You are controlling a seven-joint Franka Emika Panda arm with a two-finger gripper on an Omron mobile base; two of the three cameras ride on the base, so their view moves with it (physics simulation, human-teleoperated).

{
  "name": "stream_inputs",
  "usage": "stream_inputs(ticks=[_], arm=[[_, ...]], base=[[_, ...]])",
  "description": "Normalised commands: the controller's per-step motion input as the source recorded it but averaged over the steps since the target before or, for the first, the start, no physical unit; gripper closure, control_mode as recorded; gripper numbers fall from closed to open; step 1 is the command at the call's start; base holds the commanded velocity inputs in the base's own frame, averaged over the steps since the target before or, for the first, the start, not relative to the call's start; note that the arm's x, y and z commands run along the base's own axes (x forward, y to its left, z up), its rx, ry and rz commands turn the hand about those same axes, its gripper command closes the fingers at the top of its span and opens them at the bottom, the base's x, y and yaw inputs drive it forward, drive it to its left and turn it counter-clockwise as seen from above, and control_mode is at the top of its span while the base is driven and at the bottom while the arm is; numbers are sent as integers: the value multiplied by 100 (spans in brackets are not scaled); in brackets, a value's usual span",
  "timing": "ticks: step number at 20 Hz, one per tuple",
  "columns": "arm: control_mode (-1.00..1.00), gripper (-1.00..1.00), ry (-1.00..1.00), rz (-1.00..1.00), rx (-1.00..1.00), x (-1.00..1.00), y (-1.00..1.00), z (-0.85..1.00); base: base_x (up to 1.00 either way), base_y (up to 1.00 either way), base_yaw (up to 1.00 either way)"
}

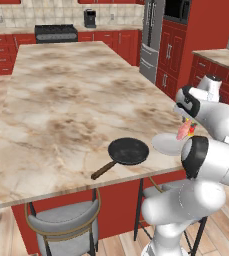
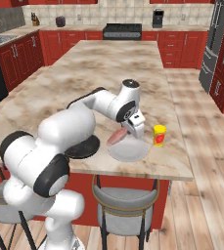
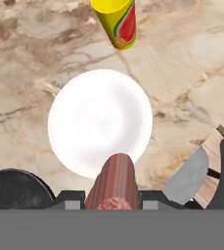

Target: Pick up the pan with the steak in it and place it on the dining table. Then place the steak on the plate.

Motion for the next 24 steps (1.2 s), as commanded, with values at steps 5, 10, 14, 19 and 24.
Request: stream_inputs(ticks=[5, 10, 14, 19, 24], arm=[[-100, 100, 0, -4, 13, 16, 2, -4], [-100, 100, 0, -3, 20, 4, 0, -23], [-100, 100, 0, -7, 15, 24, -3, -47], [-100, 100, 2, -7, 7, 29, -6, -57], [-100, 100, 2, -6, 1, 28, -18, -57]], base=[[0, 0, 0], [0, 0, 0], [0, 0, 0], [0, 0, 0], [0, 0, 0]])
